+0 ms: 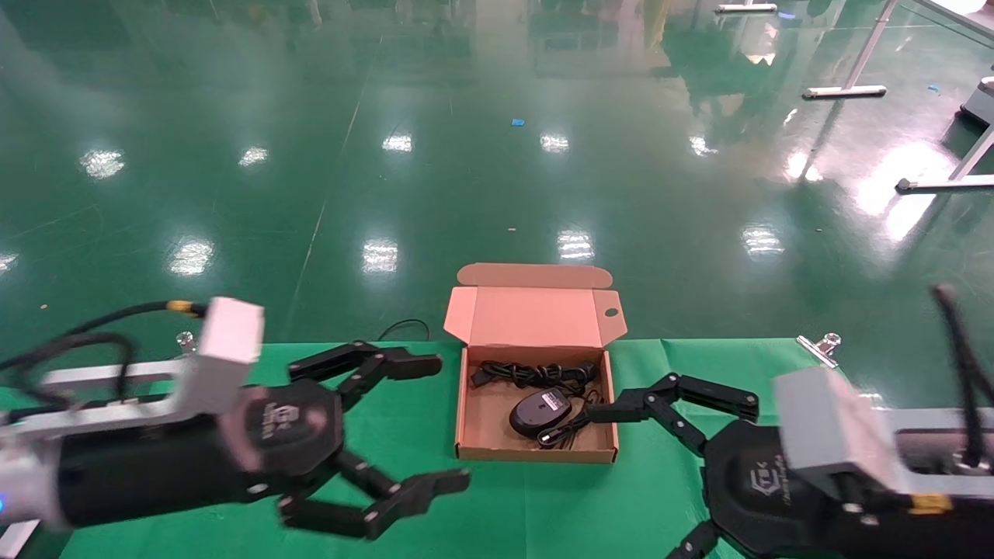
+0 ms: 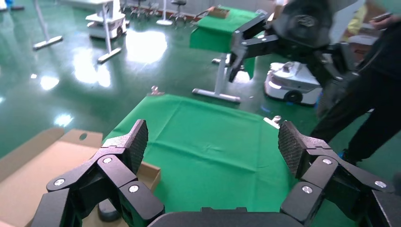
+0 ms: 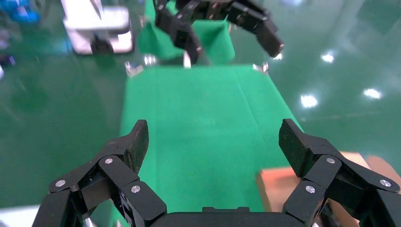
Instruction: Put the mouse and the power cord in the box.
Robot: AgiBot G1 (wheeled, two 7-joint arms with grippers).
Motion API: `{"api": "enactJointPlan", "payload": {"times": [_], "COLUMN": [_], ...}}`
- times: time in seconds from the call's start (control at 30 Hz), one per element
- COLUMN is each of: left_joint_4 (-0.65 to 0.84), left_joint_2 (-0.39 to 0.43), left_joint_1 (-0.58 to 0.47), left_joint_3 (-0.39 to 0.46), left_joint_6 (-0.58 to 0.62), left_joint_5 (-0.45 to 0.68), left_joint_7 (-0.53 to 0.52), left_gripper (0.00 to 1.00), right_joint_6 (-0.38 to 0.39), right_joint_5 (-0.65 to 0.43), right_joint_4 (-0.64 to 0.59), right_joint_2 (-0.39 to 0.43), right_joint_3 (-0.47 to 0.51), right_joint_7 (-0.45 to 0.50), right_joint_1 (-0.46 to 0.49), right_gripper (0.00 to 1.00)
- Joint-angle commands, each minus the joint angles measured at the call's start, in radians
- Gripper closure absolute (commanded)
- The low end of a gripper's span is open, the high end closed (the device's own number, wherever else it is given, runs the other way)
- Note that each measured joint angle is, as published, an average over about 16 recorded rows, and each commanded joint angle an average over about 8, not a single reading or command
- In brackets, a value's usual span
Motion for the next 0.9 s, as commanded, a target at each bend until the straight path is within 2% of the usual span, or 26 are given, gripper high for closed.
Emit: {"api": "enactJointPlan", "payload": {"times": [0.03,0.43,0.9], "left_joint_4": [-0.023,-0.138,-0.136], "left_joint_2": [-0.025,-0.150,-0.148], "left_joint_1": [0.018,0.106,0.105], "left_joint_3": [-0.029,-0.175,-0.173], "left_joint_6": [0.027,0.160,0.158], "left_joint_5": [-0.023,-0.139,-0.139], "left_joint_7": [0.001,0.008,0.009], "left_gripper": [0.00,0.00,0.00], "right_joint_6": [-0.008,-0.044,-0.045], "right_joint_5": [0.040,0.236,0.233], "right_joint_4": [0.000,-0.002,-0.003], "right_joint_2": [0.003,0.020,0.021], "right_joint_3": [0.027,0.163,0.161], "right_joint_7": [0.006,0.034,0.033], "right_joint_1": [-0.031,-0.182,-0.180], "right_gripper": [0.00,0.00,0.00]}}
